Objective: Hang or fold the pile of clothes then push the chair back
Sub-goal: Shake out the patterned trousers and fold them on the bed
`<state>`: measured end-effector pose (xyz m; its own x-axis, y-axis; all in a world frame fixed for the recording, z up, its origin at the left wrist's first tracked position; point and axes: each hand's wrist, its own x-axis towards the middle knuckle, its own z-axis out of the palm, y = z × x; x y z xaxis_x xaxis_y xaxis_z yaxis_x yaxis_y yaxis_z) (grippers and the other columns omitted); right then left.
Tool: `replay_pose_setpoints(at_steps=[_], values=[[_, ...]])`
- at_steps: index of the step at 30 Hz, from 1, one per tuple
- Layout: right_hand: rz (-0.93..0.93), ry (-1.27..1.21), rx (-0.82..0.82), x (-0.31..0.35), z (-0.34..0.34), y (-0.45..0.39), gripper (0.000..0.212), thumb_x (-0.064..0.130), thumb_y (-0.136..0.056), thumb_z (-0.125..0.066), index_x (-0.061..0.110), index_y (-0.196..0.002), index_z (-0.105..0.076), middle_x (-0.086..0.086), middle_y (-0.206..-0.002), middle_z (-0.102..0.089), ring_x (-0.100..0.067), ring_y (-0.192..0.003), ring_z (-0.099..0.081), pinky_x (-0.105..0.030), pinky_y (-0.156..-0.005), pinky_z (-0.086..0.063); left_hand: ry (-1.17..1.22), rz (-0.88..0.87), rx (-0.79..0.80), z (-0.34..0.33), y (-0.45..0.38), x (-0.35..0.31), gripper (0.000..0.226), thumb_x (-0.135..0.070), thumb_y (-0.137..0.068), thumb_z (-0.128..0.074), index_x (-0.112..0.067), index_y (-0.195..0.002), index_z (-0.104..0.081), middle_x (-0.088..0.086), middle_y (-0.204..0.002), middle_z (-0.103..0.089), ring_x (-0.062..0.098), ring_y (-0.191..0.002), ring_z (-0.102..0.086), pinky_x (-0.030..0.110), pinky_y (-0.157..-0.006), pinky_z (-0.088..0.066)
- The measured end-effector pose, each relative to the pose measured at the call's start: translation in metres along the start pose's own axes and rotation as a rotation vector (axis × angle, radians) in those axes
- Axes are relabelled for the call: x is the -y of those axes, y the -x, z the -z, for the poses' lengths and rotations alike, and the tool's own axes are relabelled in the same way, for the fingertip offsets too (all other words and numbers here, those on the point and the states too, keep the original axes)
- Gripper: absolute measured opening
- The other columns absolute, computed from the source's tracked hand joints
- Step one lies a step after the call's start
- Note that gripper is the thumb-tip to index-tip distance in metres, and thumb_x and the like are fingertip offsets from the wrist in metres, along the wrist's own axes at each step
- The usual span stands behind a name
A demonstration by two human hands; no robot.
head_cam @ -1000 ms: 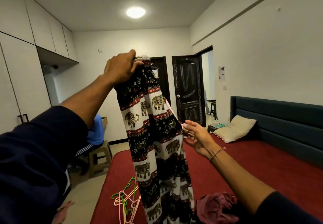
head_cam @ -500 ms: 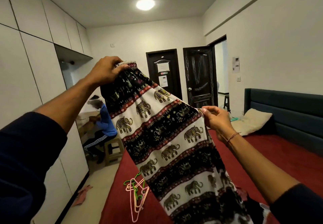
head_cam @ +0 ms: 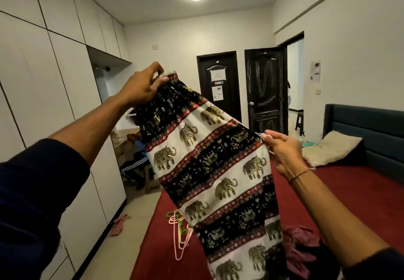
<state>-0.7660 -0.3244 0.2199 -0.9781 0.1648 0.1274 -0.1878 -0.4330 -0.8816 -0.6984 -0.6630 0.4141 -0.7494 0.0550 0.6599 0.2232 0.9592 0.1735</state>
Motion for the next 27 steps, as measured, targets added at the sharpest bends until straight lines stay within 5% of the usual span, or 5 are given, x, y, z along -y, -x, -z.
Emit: replay_pose_setpoints(at_steps=[4, 11, 17, 22, 27], values=[[0.301, 0.371, -0.191, 0.010, -0.003, -0.003, 0.020, 0.017, -0.086, -0.078, 0.014, -0.105, -0.077, -0.001, -0.095, -0.074, -0.010, -0.084, -0.069, -0.016, -0.070, -0.052, 0.217, 0.053, 0.021, -0.006, 0.034, 0.014, 0.027, -0.050, -0.101, -0.047, -0.027, -0.116, -0.046, 0.009, -0.108, -0.065, 0.022, -0.093, -0.062, 0.039, -0.077, -0.050], [0.492, 0.840, -0.026, -0.054, -0.047, -0.049, 0.022, 0.033, -0.080, -0.071, 0.020, -0.095, -0.080, -0.004, -0.089, -0.077, -0.021, -0.085, -0.072, -0.041, -0.083, -0.059, 0.510, 0.472, 0.079, -0.100, 0.158, 0.107, 0.025, -0.050, -0.099, -0.051, -0.027, -0.107, -0.051, 0.010, -0.099, -0.064, 0.020, -0.084, -0.061, 0.040, -0.069, -0.050], [0.072, 1.308, 0.473, -0.307, -0.072, -0.059, 0.008, 0.021, -0.087, -0.076, 0.012, -0.086, -0.075, -0.012, -0.084, -0.073, -0.027, -0.078, -0.071, -0.042, -0.079, -0.061, 0.599, 0.999, 0.192, -0.248, 0.352, 0.216, 0.030, -0.041, -0.101, -0.053, -0.015, -0.116, -0.049, 0.005, -0.092, -0.064, 0.016, -0.077, -0.061, 0.031, -0.062, -0.053], [-0.182, 1.521, 0.587, -0.587, -0.028, -0.005, 0.015, 0.026, -0.089, -0.072, 0.011, -0.088, -0.071, -0.011, -0.081, -0.069, -0.030, -0.072, -0.067, -0.042, -0.066, -0.061, 0.523, 1.257, 0.361, -0.402, 0.546, 0.297, 0.023, -0.046, -0.101, -0.050, -0.023, -0.106, -0.045, 0.013, -0.103, -0.068, 0.024, -0.086, -0.063, 0.044, -0.075, -0.055], [-0.158, 1.515, 0.528, -0.735, 0.004, 0.051, 0.022, 0.022, -0.099, -0.062, 0.005, -0.091, -0.073, -0.011, -0.079, -0.068, -0.027, -0.067, -0.062, -0.025, -0.054, -0.044, 0.363, 1.262, 0.369, -0.492, 0.654, 0.346, 0.032, -0.048, -0.101, -0.047, -0.017, -0.106, -0.047, 0.003, -0.099, -0.063, 0.022, -0.091, -0.061, 0.036, -0.077, -0.050]])
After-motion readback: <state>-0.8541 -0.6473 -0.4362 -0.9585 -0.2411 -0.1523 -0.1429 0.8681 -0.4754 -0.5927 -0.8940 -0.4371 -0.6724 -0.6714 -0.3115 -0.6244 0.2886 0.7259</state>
